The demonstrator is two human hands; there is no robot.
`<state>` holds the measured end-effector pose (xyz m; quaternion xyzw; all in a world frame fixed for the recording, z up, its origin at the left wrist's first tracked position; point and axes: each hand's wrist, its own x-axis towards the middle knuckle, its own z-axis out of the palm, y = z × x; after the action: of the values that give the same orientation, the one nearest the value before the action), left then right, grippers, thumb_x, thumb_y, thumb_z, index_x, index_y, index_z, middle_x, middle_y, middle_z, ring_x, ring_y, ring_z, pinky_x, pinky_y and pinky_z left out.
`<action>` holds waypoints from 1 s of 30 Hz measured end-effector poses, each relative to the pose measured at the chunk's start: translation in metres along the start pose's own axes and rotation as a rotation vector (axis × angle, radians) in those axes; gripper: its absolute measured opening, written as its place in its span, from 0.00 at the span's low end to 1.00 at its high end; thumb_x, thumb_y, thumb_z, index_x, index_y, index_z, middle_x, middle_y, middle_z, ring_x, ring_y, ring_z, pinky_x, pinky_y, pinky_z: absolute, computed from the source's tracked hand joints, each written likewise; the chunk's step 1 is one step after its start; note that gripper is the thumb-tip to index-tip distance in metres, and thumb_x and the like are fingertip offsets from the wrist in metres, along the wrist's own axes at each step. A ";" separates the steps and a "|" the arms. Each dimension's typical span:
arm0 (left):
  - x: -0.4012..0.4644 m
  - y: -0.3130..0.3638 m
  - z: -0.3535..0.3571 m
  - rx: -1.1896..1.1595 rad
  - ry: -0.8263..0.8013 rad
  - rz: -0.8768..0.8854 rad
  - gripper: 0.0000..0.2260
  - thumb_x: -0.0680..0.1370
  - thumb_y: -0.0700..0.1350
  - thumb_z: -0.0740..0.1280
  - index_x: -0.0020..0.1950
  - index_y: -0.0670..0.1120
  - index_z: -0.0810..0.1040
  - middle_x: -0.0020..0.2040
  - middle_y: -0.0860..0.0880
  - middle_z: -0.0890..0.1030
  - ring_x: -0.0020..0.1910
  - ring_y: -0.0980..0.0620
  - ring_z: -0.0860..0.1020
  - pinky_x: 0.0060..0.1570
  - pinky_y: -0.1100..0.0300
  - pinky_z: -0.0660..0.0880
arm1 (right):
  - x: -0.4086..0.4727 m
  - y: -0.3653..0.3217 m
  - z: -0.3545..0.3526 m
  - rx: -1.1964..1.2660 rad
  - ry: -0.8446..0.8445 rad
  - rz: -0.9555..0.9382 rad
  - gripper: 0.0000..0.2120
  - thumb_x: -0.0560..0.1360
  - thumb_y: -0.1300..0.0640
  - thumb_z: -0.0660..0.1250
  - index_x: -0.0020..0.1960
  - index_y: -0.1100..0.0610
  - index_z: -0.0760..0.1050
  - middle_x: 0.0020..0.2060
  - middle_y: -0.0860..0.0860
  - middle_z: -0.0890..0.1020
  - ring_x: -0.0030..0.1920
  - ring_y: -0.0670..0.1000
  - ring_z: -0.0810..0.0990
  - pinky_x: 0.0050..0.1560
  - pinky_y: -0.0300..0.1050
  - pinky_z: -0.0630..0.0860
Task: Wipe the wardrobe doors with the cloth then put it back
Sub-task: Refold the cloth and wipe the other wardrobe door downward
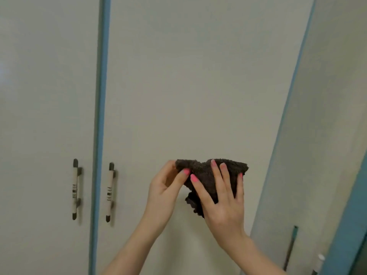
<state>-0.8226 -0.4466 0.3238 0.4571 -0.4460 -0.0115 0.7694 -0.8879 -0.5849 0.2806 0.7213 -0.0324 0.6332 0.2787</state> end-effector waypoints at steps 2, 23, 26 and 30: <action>-0.003 0.013 -0.011 0.018 -0.035 -0.022 0.05 0.78 0.37 0.61 0.48 0.42 0.77 0.44 0.44 0.81 0.43 0.53 0.79 0.45 0.62 0.75 | 0.003 -0.020 -0.012 0.000 -0.042 0.049 0.28 0.78 0.49 0.65 0.75 0.49 0.57 0.71 0.62 0.64 0.75 0.59 0.59 0.67 0.69 0.63; -0.043 0.082 -0.267 0.320 -0.229 -0.073 0.06 0.81 0.47 0.56 0.54 0.52 0.71 0.47 0.55 0.78 0.50 0.58 0.76 0.54 0.56 0.72 | 0.057 -0.275 -0.055 1.589 -0.609 1.585 0.25 0.74 0.48 0.66 0.67 0.58 0.72 0.59 0.54 0.81 0.58 0.53 0.80 0.52 0.48 0.78; -0.044 0.069 -0.286 0.515 -0.131 -0.041 0.09 0.81 0.50 0.54 0.57 0.51 0.69 0.48 0.57 0.78 0.49 0.58 0.76 0.50 0.56 0.72 | 0.060 -0.281 -0.049 1.401 -0.473 1.589 0.13 0.77 0.52 0.65 0.58 0.57 0.78 0.52 0.52 0.84 0.55 0.52 0.82 0.50 0.44 0.78; -0.050 0.047 -0.307 0.601 0.032 -0.040 0.10 0.81 0.50 0.55 0.58 0.48 0.69 0.46 0.55 0.77 0.46 0.54 0.76 0.45 0.59 0.70 | 0.070 -0.285 -0.037 1.226 -0.304 1.562 0.10 0.79 0.56 0.63 0.53 0.62 0.77 0.46 0.51 0.84 0.47 0.50 0.82 0.42 0.41 0.78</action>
<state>-0.6568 -0.1851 0.2664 0.6730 -0.4081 0.1132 0.6064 -0.7932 -0.3068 0.2446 0.5903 -0.2000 0.4470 -0.6416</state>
